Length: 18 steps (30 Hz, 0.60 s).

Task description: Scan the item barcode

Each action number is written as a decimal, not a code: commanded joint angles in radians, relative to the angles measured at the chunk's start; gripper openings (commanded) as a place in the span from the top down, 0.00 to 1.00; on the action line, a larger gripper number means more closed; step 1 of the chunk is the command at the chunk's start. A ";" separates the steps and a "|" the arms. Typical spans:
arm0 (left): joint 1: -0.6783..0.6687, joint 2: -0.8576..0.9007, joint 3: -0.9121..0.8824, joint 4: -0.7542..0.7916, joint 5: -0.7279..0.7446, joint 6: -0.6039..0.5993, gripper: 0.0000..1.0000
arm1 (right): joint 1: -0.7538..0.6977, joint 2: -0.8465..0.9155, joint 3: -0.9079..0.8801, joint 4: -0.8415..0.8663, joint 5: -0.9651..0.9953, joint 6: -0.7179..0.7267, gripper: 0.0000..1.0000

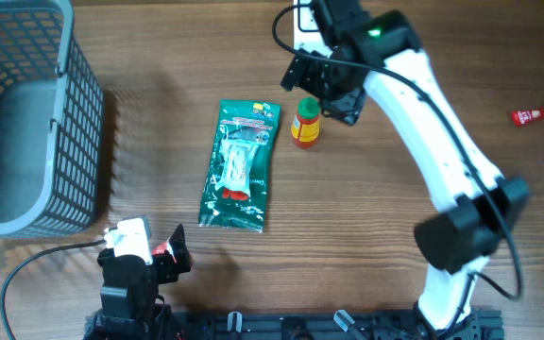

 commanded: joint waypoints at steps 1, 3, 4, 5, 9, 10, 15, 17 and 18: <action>0.007 -0.003 -0.002 0.001 0.009 -0.005 0.00 | -0.005 0.051 0.010 0.005 -0.056 0.374 0.01; 0.007 -0.003 -0.002 0.001 0.009 -0.005 0.00 | -0.006 0.048 0.010 0.004 -0.056 0.488 0.00; 0.007 -0.003 -0.002 0.001 0.009 -0.005 0.00 | -0.006 0.047 0.010 0.005 -0.056 0.518 0.00; 0.007 -0.003 -0.002 0.001 0.009 -0.005 0.00 | -0.006 0.047 0.010 0.003 -0.055 0.556 0.00; 0.007 -0.003 -0.002 0.001 0.009 -0.005 0.00 | -0.006 0.050 0.010 -0.009 -0.055 0.672 0.00; 0.007 -0.003 -0.002 0.001 0.009 -0.005 0.00 | -0.006 0.053 0.010 -0.010 -0.055 0.704 0.00; 0.007 -0.003 -0.002 0.001 0.009 -0.005 0.00 | -0.006 0.078 0.010 -0.005 -0.050 0.755 0.00; 0.007 -0.003 -0.002 0.001 0.009 -0.005 0.00 | -0.007 0.098 0.010 0.000 -0.050 0.755 0.00; 0.007 -0.003 -0.002 0.001 0.009 -0.005 0.00 | -0.009 0.109 0.010 0.006 -0.045 0.755 0.00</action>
